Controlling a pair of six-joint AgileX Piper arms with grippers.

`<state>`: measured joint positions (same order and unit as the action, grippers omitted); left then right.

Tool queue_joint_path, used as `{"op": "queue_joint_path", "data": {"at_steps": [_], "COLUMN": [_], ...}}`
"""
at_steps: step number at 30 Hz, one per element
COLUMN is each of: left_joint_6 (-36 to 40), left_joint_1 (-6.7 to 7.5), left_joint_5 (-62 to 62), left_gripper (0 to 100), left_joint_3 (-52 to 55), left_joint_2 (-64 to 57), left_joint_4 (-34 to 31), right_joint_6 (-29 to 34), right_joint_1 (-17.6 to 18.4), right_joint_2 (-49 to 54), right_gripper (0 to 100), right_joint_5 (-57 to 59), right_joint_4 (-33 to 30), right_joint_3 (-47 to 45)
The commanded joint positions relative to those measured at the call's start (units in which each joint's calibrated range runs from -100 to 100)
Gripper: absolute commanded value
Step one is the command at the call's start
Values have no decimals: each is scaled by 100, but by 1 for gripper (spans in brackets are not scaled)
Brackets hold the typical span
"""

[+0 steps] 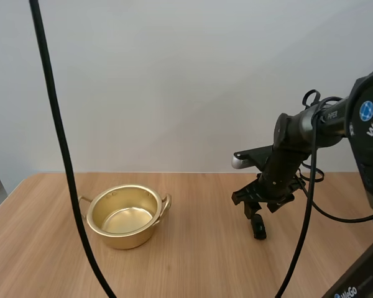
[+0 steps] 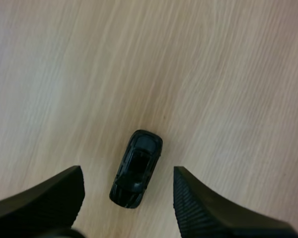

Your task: Open the pot, put the car inside, and close it

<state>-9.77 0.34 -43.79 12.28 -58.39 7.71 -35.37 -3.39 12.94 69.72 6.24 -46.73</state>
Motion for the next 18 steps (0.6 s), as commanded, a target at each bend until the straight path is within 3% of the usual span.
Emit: {"op": "queue_joint_path", "data": {"at_steps": [1,18], "left_joint_6": [3,-122], "left_joint_1": [0,0], "left_joint_5": [11,11], "left_gripper": [0,0], "left_joint_3": [-8,-8], "left_joint_2": [5,5], "left_joint_4": [-9,-30], "right_joint_6": [57,69], "right_joint_1": [-1,-1], "right_joint_2": [-106,-1064], "right_gripper": [88,87], "right_joint_5": [-122,-922], "right_joint_4": [-6,-17], "right_joint_3": [-1,-1]}}
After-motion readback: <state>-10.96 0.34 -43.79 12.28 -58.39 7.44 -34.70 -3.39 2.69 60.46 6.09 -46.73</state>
